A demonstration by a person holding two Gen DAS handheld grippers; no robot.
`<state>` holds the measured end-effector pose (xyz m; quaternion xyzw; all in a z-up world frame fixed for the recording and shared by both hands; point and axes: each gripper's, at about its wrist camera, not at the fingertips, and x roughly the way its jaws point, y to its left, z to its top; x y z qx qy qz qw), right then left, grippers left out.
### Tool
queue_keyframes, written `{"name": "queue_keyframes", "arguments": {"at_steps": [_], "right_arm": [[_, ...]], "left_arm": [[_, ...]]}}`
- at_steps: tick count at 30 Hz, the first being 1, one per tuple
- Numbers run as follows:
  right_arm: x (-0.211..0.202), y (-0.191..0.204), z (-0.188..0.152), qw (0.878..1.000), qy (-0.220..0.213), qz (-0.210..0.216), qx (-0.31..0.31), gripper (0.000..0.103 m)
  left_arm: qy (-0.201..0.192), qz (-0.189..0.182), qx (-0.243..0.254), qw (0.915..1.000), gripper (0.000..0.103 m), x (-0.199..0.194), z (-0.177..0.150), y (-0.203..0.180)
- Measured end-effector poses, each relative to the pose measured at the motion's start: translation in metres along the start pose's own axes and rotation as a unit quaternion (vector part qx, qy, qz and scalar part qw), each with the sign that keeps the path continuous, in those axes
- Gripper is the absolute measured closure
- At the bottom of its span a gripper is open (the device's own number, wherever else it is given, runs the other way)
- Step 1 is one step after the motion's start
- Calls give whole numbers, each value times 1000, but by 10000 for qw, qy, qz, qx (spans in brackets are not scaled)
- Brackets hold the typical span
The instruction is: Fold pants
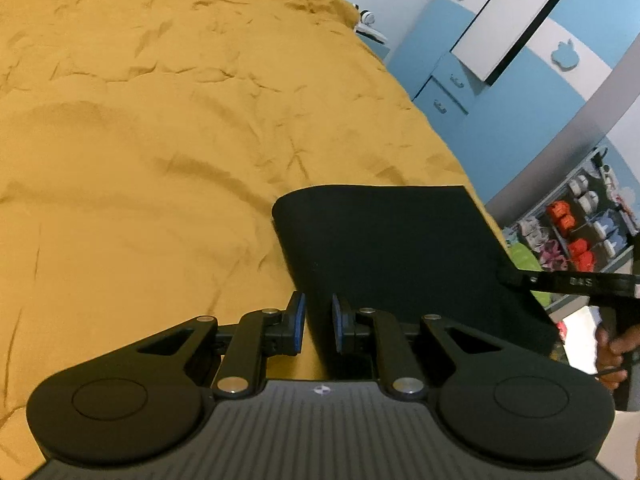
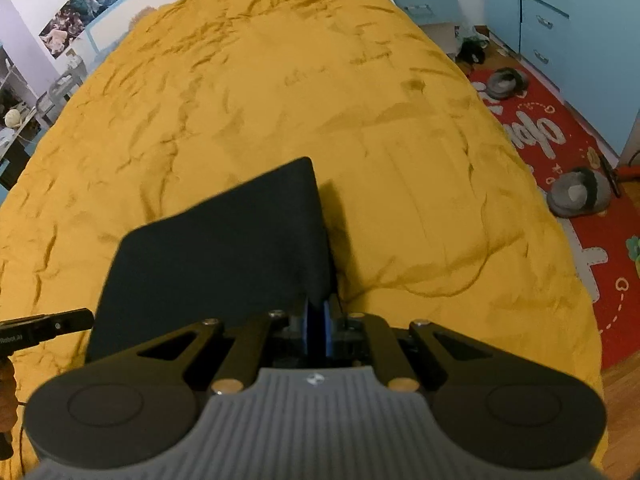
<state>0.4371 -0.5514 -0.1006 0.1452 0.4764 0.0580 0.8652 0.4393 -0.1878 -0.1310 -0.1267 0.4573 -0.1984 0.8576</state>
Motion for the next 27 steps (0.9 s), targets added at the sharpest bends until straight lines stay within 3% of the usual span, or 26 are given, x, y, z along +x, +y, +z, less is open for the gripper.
{"name": "queue_keyframes", "arguments": {"at_steps": [5,7,9,12,14,17,27], "right_arm": [[-20,10,-8,9981,-252,-409,-395,83],[-38,18,-11,9963,-509,-442,-535,83],[-56,28,-20,9948,-736,-204,-669,83],[-65,49,-39,9895,-790,56,-1207,77],[-61,60,-57,9821,-784,-63,-1709,73],[-54,61,-80,9738,-718,-363,-2129,73],[-30,22,-117,9795,-630,-365,-1877,73]], "left_arm": [[-99,98,129,9998,87,-16,-1,-3],[-147,13,282,9995,87,-27,-4,-12],[-160,-117,492,9986,87,-38,-11,-24],[-81,-304,741,9968,87,-46,-26,-42],[68,-443,750,9962,87,-45,-37,-45],[180,-309,967,9947,87,-42,-53,-49],[753,60,1185,9901,89,-30,-77,-48]]}}
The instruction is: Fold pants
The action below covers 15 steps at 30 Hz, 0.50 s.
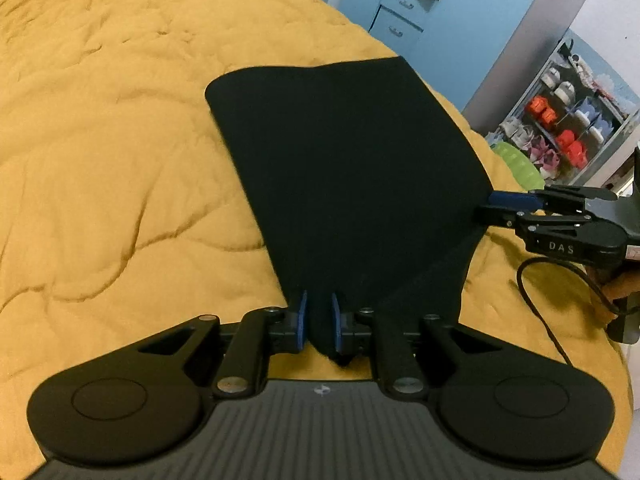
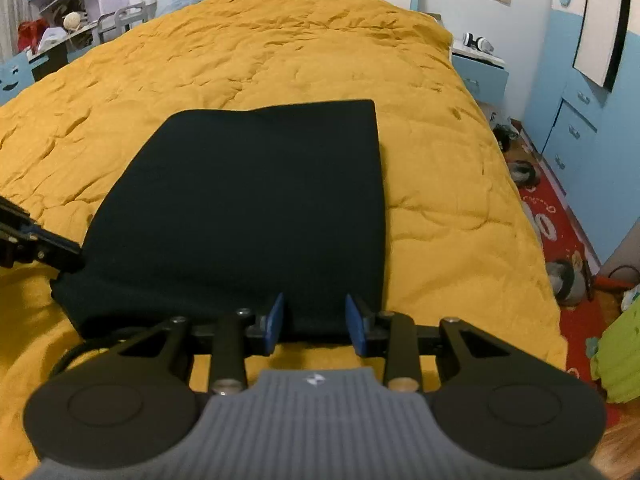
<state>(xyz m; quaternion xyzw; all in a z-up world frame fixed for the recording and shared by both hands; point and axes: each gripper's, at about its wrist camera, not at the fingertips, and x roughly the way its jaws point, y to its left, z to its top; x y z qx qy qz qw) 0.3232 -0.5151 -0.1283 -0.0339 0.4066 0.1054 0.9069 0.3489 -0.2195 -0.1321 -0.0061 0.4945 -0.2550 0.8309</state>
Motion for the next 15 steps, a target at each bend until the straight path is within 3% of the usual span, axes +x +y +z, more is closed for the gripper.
{"name": "queue_keyframes", "arguments": {"at_steps": [5,8,11,14,15], "right_arm": [[-8,1,-1,10000,31,-18,74,73],[-18,-3,-1,9998,185,-42,109,56],[-37,-11,-2,9996,152,18,250,51],[-52,-28,3,9968,2,258,756,39],[-54,-34,5,9948,-17,392,941,35]], "left_arm": [[190,-94,-20,9998,89,-9,-9,4],[203,-70,130,9997,88,-21,-10,8],[-51,-133,-41,9999,86,-35,-2,19],[-416,-304,-524,9973,57,-44,12,35],[-538,-343,-660,9958,53,-44,16,39]]}}
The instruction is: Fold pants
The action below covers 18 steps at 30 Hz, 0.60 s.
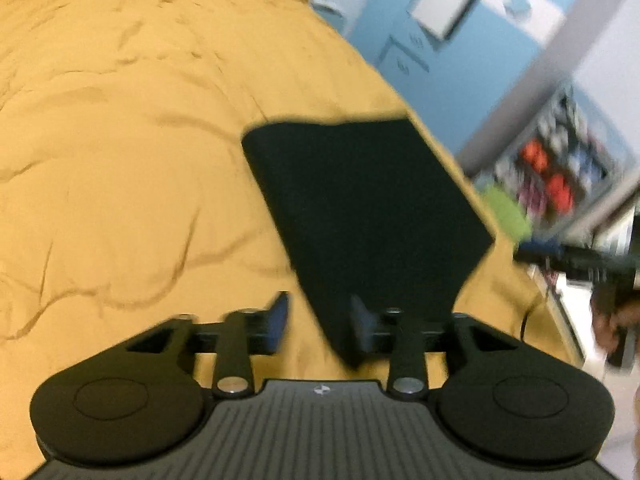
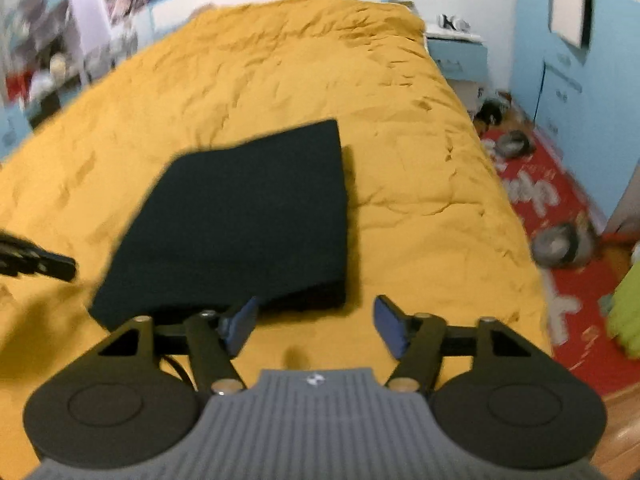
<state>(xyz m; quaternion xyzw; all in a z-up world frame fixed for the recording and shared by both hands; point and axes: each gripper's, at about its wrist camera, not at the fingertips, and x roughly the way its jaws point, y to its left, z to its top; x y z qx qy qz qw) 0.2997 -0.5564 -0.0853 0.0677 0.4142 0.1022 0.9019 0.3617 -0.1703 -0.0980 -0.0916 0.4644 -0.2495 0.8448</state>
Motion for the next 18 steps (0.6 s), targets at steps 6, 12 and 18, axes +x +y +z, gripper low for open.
{"name": "queue_keyframes", "arguments": {"at_steps": [6,12,18], "right_arm": [[15,-26,20,9925,-74,589,1064,27],[57,-55,33,9752,164,1057,1935,27],[91,-76,42,9647,384,1323,2245,27]], "left_arm": [[-228,-74,-476,9986,43,19,21,11],[-218,-161,-857,9960,43,44,30,28],[-179,-260,-965,9948,41,62,34,39]]}}
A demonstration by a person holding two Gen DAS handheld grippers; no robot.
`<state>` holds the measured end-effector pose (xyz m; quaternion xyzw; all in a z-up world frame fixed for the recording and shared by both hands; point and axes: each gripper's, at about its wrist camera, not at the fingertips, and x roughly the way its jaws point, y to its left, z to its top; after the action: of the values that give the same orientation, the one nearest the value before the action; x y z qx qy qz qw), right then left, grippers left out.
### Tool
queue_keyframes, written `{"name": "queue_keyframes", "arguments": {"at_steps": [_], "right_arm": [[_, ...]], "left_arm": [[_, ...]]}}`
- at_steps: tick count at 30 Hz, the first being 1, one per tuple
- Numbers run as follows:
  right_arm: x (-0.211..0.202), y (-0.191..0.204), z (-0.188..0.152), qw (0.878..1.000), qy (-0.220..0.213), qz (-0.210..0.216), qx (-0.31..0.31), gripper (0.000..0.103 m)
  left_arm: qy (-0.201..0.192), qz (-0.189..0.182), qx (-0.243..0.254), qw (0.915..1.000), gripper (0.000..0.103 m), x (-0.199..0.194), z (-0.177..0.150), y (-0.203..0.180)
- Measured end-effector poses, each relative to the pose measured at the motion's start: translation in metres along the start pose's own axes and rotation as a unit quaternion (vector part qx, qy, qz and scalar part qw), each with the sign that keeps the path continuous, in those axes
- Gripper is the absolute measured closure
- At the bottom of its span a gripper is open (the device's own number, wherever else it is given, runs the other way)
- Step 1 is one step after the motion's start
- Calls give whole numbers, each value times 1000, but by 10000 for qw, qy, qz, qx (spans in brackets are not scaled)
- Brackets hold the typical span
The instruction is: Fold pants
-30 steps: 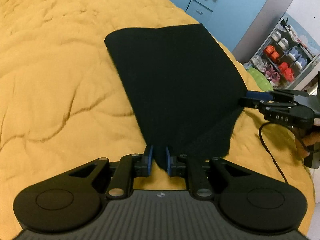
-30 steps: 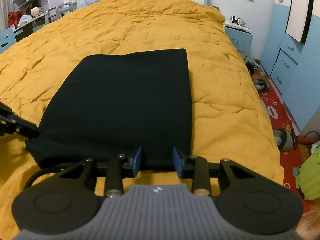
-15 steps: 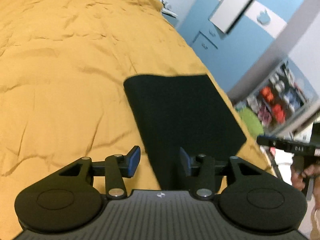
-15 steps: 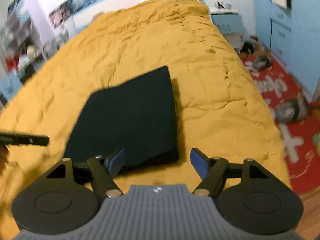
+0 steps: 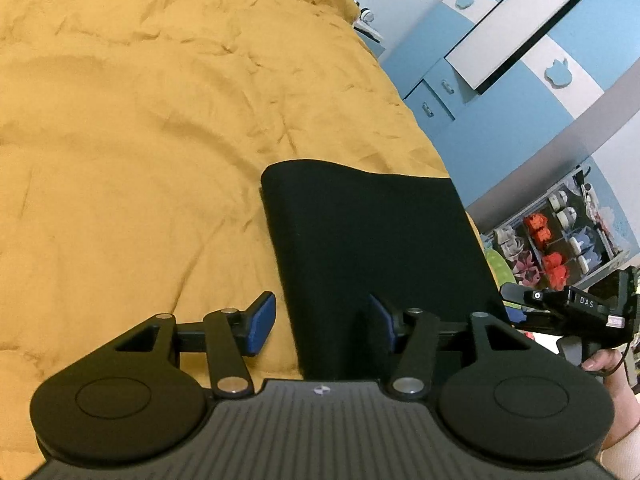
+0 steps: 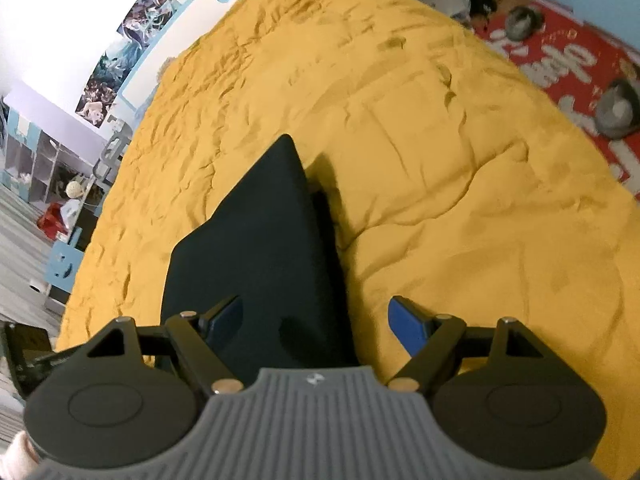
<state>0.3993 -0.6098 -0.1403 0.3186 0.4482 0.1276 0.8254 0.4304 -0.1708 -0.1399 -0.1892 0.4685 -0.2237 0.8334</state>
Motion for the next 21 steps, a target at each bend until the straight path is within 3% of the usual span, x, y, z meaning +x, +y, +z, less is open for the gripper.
{"name": "queue_keyframes", "arguments": {"at_steps": [7,17,21], "right_arm": [[28,-22,13,9981,194,424,397,26],[54,-28,27,9959,359,682,475,26],[62,-20,30,9974,373,497,364,30]], "left_arm": [[58,-270,-204,9994,39,17,3,18],[51,-639,-513,9966,39,36,9,33],[11,-616,-695,9957,49,46,18,41]]}}
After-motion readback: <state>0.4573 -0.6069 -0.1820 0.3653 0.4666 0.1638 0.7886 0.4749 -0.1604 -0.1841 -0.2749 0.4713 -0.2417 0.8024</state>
